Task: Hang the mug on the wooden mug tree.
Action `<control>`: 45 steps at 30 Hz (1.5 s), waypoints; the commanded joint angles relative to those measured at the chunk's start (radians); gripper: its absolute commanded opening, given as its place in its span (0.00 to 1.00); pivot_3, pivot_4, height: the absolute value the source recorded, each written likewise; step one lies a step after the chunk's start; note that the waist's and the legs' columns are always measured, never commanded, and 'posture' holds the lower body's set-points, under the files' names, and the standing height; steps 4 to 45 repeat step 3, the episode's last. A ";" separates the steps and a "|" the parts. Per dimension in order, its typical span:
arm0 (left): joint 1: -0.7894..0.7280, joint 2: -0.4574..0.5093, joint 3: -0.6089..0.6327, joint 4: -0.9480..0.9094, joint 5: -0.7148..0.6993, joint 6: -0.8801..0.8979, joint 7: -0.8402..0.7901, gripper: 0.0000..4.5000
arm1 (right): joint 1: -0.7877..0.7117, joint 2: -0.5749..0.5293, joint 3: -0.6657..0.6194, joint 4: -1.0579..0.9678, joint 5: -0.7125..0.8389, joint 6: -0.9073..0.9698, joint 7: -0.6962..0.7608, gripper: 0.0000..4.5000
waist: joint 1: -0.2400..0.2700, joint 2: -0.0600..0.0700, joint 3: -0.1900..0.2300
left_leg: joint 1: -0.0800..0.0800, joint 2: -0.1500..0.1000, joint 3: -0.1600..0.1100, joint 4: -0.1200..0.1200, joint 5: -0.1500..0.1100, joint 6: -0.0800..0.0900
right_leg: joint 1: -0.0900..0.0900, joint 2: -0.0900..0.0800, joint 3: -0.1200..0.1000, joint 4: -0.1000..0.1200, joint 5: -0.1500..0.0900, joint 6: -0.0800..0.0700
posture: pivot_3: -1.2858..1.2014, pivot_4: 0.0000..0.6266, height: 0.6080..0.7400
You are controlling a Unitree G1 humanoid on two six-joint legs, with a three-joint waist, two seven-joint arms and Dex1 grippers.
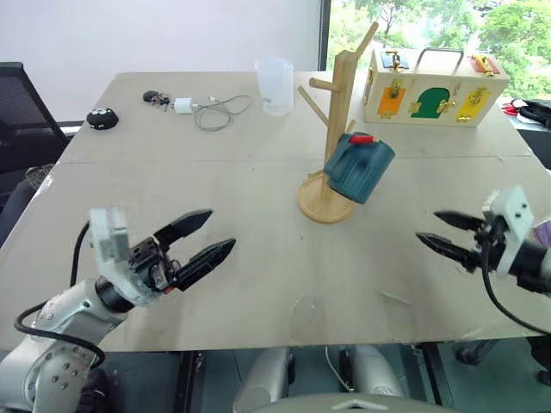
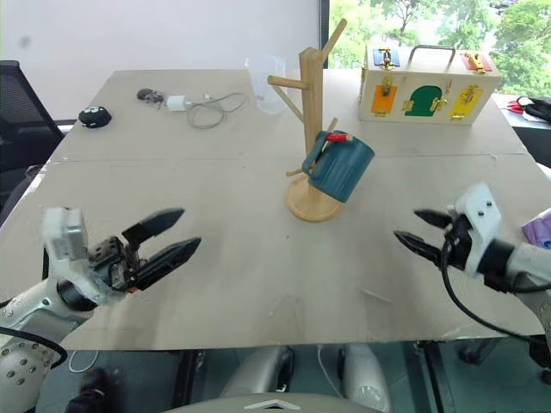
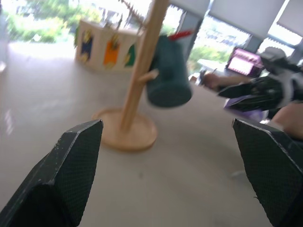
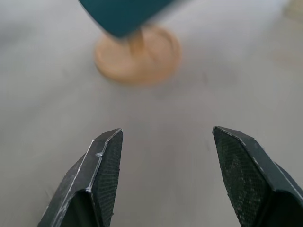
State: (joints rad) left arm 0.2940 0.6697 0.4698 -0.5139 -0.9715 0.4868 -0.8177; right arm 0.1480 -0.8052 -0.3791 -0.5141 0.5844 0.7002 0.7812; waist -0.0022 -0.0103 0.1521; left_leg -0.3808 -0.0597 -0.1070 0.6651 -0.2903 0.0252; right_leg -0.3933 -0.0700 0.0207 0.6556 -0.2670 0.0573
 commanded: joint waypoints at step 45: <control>-0.007 0.023 -0.003 0.005 0.073 0.016 0.047 1.00 | 0.059 0.004 -0.068 0.031 -0.056 -0.154 0.045 0.67 | 0.001 0.000 0.000 | 0.001 0.000 0.000 0.000 0.000 0.000 | 0.000 0.000 0.000 0.001 0.000 0.000 | 0.52 0.24 1.00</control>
